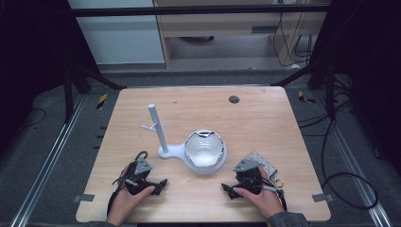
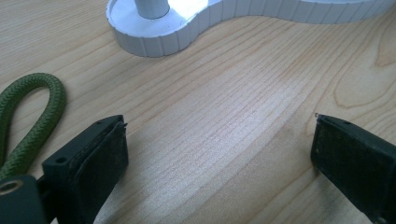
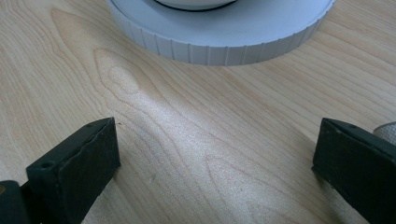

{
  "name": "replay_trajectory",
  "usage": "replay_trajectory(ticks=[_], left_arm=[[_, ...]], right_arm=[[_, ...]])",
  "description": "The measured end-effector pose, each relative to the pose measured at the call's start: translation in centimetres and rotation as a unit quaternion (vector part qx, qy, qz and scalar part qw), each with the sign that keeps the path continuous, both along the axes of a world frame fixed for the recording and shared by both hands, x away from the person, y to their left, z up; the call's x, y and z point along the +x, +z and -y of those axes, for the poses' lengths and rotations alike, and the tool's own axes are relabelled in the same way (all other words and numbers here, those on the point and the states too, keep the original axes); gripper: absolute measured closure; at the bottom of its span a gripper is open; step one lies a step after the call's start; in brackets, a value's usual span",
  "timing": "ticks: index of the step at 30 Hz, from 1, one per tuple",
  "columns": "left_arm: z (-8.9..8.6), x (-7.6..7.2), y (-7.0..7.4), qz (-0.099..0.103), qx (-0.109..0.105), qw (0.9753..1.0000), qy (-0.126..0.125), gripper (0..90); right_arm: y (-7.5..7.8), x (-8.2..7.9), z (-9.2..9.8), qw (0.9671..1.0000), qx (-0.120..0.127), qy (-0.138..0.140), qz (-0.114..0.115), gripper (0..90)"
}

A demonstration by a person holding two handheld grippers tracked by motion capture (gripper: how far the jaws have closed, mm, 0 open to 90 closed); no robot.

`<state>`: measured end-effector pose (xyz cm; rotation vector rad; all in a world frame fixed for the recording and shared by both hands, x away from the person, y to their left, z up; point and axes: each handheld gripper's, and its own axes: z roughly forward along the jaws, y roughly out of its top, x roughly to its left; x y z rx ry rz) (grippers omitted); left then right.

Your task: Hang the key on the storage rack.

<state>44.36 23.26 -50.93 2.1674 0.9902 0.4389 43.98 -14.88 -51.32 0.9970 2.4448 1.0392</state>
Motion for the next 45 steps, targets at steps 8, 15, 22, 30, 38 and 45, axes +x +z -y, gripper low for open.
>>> replay_trajectory(ticks=[8, 15, 22, 30, 38, 45], left_arm=[[-0.7, 0.0, 0.9, 0.004, -0.004, 1.0, 0.002, 6.4], [-3.1, 0.5, 3.4, -0.002, 0.046, 0.9989, 0.002, 8.8], [-6.1, 1.9, 5.7, -0.031, 0.07, 0.9968, 0.024, 12.1], [-7.7, 4.2, 6.8, -0.091, 0.102, 0.9903, 0.025, 27.7], [-7.4, 5.9, 5.8, -0.153, 0.122, 0.9807, 0.007, 43.4], [-7.3, 6.2, 5.5, -0.17, 0.131, 0.9766, 0.014, 50.5]], right_arm=[[0.0, 0.0, 0.0, 1.0, -0.001, -0.007, 0.0, 0.5], [0.0, 0.1, 0.1, 0.9999, -0.002, -0.011, 0.001, 0.2], [0.0, 0.1, 0.1, 0.9999, -0.002, -0.011, 0.0, 0.3], [0.0, 0.1, 0.1, 0.9999, -0.002, -0.011, 0.001, 0.3], [0.0, 0.1, 0.1, 0.9999, -0.002, -0.011, 0.001, 0.3], [0.0, 0.0, 0.1, 0.9999, -0.002, -0.012, 0.001, 0.3]])
